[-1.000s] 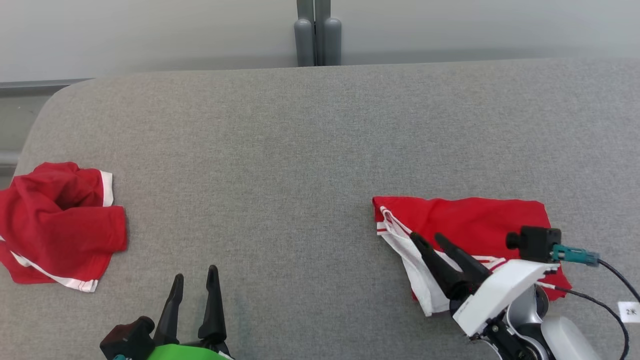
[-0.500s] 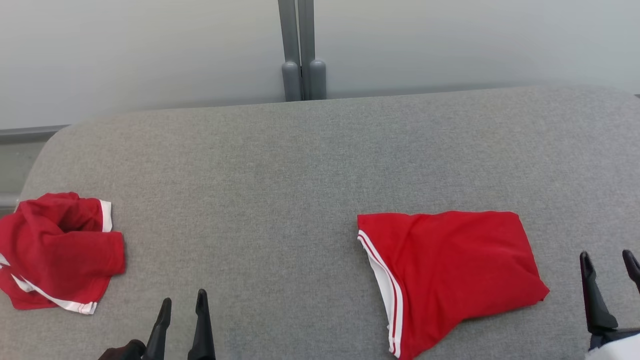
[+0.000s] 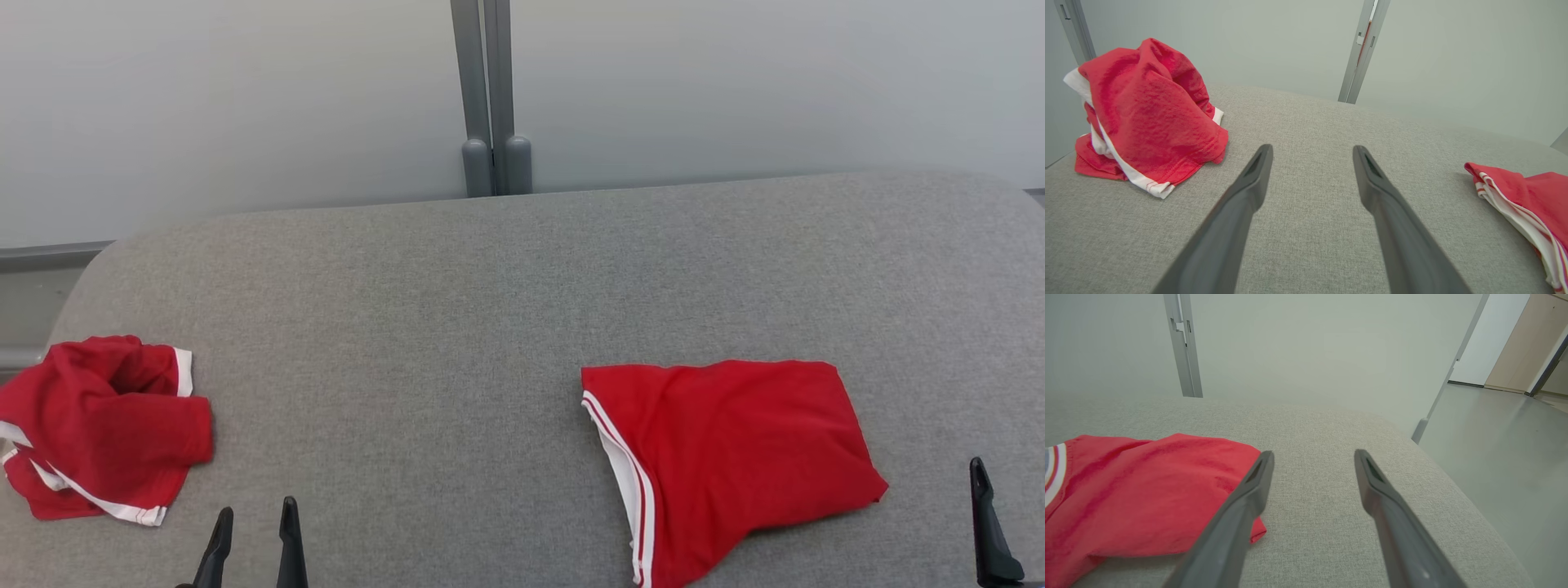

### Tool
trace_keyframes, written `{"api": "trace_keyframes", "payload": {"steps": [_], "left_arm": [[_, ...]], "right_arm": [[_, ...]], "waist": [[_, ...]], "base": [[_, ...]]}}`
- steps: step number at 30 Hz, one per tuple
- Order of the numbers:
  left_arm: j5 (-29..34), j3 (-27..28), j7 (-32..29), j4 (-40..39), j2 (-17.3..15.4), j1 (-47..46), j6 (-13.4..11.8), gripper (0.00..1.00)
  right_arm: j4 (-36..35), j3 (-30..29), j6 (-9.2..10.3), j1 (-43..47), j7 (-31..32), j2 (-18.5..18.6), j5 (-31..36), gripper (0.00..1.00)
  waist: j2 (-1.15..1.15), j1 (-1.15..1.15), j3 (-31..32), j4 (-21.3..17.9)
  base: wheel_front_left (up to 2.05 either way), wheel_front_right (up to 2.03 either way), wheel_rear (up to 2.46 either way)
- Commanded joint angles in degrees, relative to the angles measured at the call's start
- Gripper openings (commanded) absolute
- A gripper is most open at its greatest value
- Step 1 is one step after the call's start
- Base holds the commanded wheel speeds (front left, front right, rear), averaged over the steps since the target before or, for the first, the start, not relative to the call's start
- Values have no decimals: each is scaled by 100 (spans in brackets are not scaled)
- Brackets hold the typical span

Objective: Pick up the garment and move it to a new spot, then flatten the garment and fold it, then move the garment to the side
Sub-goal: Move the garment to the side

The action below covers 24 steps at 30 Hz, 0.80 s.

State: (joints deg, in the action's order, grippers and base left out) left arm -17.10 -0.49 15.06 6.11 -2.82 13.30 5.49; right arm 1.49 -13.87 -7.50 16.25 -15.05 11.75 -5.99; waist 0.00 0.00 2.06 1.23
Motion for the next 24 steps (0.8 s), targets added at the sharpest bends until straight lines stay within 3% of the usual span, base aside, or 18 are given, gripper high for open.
{"api": "trace_keyframes", "payload": {"steps": [1, 5, 10, 13, 16, 18, 21, 24], "left_arm": [[11, 37, 14, 3, -15, 69, 23, 100], [-11, 63, 14, 2, -15, 66, 54, 100], [-41, 2, 14, -41, -15, 37, 38, 100], [2, -84, 14, -6, -16, -70, 62, 100], [-39, -100, 14, 19, -15, -167, 61, 100], [-186, -124, 14, 32, -15, -272, 35, 100], [-280, -265, 14, -3, -14, -454, -9, 100], [-338, -408, 14, -12, -16, -614, -50, 100]], "right_arm": [[15, 14, 2, 57, -15, 21, 0, 100], [153, 169, 1, 58, -15, -28, -21, 100], [805, 694, 2, -622, 22, 11, -701, 100], [1184, 1258, 0, -1240, 959, 282, -1298, 100], [1471, 1454, 1, -1770, 2096, 385, -1844, 100], [1667, 1455, 6, -2099, 2704, 541, -1877, 100], [1985, 1465, 0, -2494, 3375, 477, -1858, 100], [2266, 1479, 3, -2771, 3704, 510, -1658, 100]], "waist": [[0, 0, 24, 11], [0, 0, 24, 18], [0, 0, -134, -70], [0, 0, -220, -71], [0, 0, -340, -42], [0, 0, -437, 53], [0, 0, -606, 235], [0, 0, -766, 363]], "base": [[0, 0, 0], [0, 0, 0], [0, 0, 0], [0, 0, 0], [0, 0, 0], [0, 0, 0], [0, 0, 0], [0, 0, 0]]}}
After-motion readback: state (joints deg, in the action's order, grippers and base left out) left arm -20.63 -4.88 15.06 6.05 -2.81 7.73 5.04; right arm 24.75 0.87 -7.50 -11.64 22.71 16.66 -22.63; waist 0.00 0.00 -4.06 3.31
